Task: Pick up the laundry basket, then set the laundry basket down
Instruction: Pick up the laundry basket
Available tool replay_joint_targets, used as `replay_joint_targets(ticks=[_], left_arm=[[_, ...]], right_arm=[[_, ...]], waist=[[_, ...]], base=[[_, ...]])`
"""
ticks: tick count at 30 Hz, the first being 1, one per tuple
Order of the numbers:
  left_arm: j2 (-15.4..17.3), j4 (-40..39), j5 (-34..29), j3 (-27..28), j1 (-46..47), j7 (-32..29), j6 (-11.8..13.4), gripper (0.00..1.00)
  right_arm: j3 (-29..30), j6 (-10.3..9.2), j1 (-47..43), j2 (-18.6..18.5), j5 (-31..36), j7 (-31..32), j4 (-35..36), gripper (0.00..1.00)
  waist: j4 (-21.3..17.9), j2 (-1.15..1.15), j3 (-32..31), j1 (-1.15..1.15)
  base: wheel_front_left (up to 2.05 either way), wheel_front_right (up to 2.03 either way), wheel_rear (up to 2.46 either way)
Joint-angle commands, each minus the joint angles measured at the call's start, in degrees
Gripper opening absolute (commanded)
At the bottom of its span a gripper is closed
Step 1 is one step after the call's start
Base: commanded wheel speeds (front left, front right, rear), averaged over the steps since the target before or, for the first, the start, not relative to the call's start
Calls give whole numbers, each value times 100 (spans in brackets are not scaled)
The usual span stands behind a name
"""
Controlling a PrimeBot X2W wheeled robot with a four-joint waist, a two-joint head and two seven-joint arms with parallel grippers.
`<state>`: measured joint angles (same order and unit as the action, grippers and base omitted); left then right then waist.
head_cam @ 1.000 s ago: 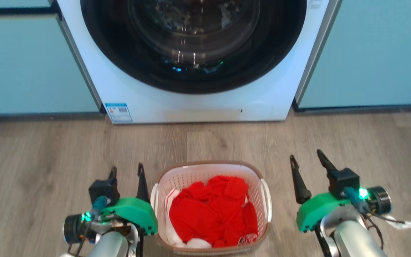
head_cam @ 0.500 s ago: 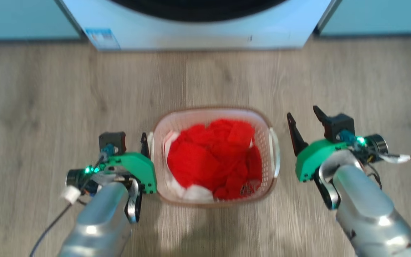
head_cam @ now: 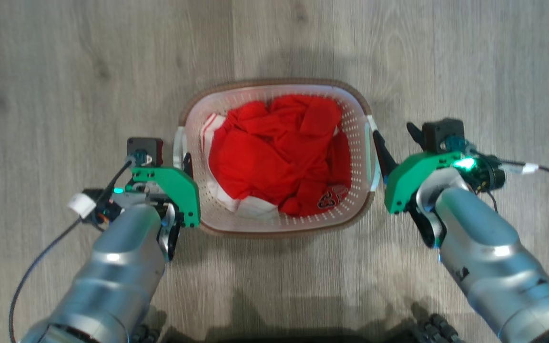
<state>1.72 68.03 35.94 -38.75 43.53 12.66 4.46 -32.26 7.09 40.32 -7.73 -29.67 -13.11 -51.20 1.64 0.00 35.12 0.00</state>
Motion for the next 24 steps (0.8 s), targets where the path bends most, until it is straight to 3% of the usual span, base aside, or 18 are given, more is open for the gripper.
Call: replay_joint_targets(ticks=[1, 9, 24], left_arm=[[116, 45, 44, -29, 125, -23, -84, 100], [116, 211, 268, -454, 484, -359, -305, 100], [116, 444, 502, -901, 914, -846, -96, 100]], right_arm=[[-198, 40, 10, 33, -196, 30, 17, 100], [-583, 40, 462, 28, -858, 304, -389, 100], [-1205, 40, 978, 185, -1458, 565, -758, 100]], waist=[[-62, 0, 236, 0], [-70, 0, 646, 0], [-161, 0, 1134, 0]], base=[[0, 0, 0], [0, 0, 0], [0, 0, 0]])
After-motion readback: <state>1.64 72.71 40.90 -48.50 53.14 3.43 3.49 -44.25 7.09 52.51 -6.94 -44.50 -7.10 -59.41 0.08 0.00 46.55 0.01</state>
